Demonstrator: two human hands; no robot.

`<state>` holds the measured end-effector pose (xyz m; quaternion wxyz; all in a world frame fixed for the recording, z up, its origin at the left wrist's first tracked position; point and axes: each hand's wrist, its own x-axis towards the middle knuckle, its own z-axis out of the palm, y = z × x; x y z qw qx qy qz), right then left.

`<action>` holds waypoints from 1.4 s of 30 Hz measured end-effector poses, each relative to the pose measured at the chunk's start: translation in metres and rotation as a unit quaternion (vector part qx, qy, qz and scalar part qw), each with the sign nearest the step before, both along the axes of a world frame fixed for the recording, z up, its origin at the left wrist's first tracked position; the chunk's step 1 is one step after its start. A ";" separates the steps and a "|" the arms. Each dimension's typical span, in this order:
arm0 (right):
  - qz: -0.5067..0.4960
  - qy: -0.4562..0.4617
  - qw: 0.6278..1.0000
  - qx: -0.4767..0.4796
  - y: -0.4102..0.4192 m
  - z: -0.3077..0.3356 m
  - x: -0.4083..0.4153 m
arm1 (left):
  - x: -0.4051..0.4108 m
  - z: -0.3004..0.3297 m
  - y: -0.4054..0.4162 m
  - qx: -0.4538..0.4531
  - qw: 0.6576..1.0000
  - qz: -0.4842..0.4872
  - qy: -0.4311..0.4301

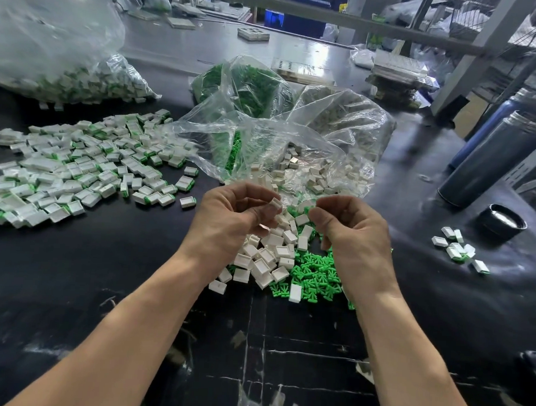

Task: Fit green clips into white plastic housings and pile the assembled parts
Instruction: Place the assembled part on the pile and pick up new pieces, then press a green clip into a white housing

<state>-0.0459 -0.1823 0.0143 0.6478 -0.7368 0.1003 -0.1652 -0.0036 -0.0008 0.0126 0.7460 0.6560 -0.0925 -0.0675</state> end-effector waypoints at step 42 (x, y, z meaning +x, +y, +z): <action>0.039 -0.028 0.997 -0.068 0.019 -0.006 -0.004 | -0.005 -0.002 -0.005 0.023 1.000 -0.008 -0.015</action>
